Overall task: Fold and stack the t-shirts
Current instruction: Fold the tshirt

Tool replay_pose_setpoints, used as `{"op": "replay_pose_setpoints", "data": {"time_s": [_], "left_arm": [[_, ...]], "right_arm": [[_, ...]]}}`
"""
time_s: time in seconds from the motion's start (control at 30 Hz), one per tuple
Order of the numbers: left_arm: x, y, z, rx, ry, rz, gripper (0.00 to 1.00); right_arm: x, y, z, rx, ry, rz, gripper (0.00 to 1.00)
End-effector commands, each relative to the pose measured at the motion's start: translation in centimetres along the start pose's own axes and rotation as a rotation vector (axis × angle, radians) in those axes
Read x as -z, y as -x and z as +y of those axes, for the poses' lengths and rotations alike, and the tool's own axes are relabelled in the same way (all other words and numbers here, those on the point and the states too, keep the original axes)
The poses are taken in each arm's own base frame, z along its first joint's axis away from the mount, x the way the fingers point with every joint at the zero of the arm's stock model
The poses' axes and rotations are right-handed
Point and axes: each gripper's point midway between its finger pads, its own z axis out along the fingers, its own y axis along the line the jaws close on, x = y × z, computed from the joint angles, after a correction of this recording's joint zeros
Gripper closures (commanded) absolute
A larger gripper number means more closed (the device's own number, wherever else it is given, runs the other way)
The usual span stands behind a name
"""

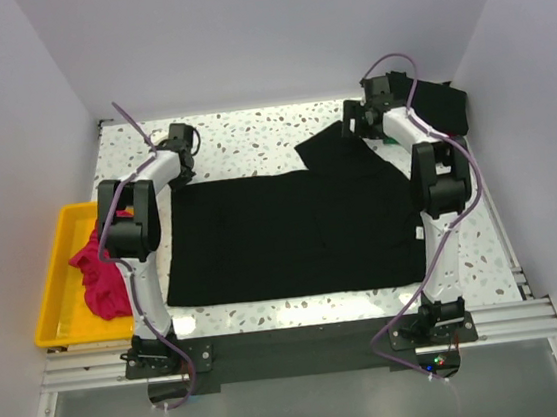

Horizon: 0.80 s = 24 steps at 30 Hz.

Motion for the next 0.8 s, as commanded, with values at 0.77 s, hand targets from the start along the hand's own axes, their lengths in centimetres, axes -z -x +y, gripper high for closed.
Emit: {"op": "replay_pose_setpoints", "data": {"time_s": [0.77], "left_arm": [[0.0,0.3,0.3,0.027,-0.023,0.0,1.0]], "right_arm": [[-1.4,0.8,1.8,0.056,-0.075,-0.023,0.5]]}}
